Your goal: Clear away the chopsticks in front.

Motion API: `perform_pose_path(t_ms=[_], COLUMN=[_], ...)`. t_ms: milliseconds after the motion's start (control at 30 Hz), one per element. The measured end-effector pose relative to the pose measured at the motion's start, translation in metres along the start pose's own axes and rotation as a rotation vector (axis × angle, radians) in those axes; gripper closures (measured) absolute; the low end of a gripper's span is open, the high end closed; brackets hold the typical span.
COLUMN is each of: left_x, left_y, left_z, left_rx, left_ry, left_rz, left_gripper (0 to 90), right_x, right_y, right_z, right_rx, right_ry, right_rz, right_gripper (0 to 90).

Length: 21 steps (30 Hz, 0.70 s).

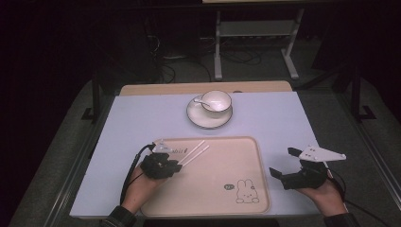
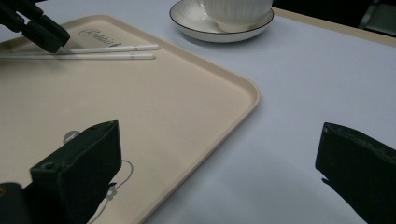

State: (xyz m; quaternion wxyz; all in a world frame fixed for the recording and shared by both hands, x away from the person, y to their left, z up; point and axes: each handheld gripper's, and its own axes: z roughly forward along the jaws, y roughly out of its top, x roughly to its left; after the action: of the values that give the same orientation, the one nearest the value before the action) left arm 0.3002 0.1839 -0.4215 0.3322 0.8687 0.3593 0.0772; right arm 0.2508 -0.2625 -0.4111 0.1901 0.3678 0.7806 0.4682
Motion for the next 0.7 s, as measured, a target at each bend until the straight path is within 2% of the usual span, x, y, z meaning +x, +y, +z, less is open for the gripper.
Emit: perform_pose_path(t_ms=[67,200,267,300,433,500,567,600,700], left_x=[0.000,0.002,0.003,0.004,0.000,-0.002,-0.007,-0.010,-0.011], left_y=[0.005,0.019,0.026,0.031,0.053,0.062,0.070,0.074,0.078], left_z=[0.003,0.016,0.022,0.025,0.041,0.052,0.065,0.073,0.089], left_rx=[-0.023,-0.005,-0.012,-0.025,-0.025,-0.030,-0.018,-0.012,0.009], left_ry=[-0.010,0.007,0.005,-0.012,-0.071,-0.107,-0.134,-0.131,-0.123], left_rz=[0.018,0.052,0.057,0.063,0.101,0.105,0.125,0.139,0.144], left_gripper=[64.3,56.5,57.6,61.8,84.0,88.8,89.5,89.4,89.5], right_x=[0.000,0.000,0.001,0.001,0.000,0.000,-0.001,-0.001,-0.002], right_y=[0.000,0.001,0.001,0.001,0.000,0.000,0.000,0.000,-0.001], right_z=[0.000,0.001,0.001,0.001,0.001,0.001,0.001,0.000,0.000], right_rx=[0.000,0.000,0.000,0.000,0.002,0.002,0.001,0.001,-0.002], right_ry=[0.000,0.002,0.002,0.003,0.002,0.003,0.002,0.001,0.001], right_rz=[0.001,-0.002,-0.001,0.000,0.001,0.004,0.005,0.005,0.012], right_gripper=[0.0,0.0,0.0,0.0,0.0,0.0,0.0,0.0,0.0])
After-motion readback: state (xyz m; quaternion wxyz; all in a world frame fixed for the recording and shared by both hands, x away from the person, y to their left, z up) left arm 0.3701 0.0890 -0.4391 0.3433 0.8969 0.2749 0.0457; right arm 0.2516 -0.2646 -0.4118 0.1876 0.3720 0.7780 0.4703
